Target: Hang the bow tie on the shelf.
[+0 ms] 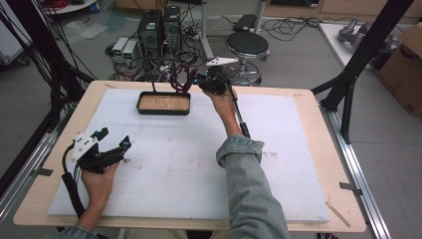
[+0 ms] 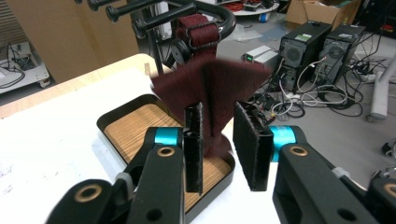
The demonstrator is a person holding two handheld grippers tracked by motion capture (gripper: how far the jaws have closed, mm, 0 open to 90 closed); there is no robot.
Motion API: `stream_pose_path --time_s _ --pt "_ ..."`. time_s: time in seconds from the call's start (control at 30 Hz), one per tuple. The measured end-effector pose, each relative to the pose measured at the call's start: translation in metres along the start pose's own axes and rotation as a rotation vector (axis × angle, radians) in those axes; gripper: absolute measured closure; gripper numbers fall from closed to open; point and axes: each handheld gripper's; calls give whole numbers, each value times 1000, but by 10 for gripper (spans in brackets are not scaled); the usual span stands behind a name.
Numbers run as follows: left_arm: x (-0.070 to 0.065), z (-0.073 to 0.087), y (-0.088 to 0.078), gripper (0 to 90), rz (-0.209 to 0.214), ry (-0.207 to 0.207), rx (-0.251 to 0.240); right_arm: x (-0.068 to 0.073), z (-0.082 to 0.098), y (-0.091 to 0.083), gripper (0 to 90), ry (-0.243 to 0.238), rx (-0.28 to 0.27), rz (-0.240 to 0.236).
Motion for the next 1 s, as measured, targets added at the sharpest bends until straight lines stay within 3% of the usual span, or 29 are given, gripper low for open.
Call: stream_pose_path --time_s 0.27,0.53,0.77,1.0 --pt "0 0 0 163 0 3 2 -1 -8 -23 667 -20 -38 20" --pt "-1 0 0 163 -3 0 -4 -7 -9 -57 596 -16 -89 51" --pt "-1 0 1 163 -6 4 -3 -14 -2 -88 473 10 -127 74" --pt "-1 0 1 163 -15 6 4 -20 6 -121 326 4 -166 91"
Point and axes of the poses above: each handheld gripper's, and its own axes: y roughly forward along the jaws, z roughly out of its underside, x roughly to its left, and after that the axes turned 4 degrees about x, right-handed
